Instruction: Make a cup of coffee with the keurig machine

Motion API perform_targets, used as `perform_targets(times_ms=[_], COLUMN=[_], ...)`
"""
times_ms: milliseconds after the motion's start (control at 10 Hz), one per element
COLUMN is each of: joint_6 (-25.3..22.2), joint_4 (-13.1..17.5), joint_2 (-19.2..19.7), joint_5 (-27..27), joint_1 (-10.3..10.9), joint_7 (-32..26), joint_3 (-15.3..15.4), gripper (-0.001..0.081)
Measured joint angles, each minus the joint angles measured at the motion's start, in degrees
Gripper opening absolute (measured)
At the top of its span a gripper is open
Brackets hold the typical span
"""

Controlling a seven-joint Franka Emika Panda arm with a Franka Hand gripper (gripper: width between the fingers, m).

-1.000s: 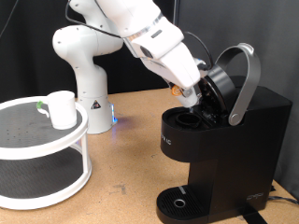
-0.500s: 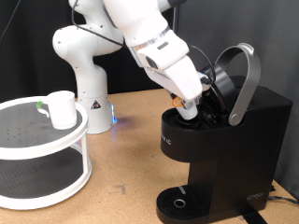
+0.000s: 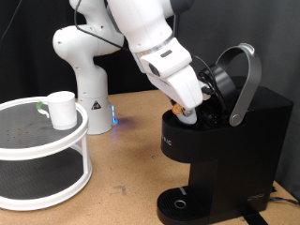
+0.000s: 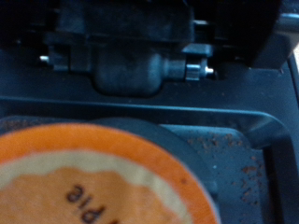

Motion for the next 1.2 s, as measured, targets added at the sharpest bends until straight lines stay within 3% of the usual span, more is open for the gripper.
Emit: perform_targets(times_ms=[300,800,1000,1100,1200], joint_6=[2.87,3.42,3.25,3.02,2.57], joint_4=[0.14,0.62,0.99,1.13,1.3], joint_2=[1.23,2.22,2.6,2.59,2.46], joint_5=[-1.63,-1.38,-0.91,0.11,2.1], joint_1=[0.02,0.05,0.05,0.05,0.02], joint_7=[1.78,2.13,2.12,1.84,0.63], joint_3=[1.35,2.53,2.82,2.84,2.74], gripper=[0.0432,0.0448,0.0716,0.0716,0.0792])
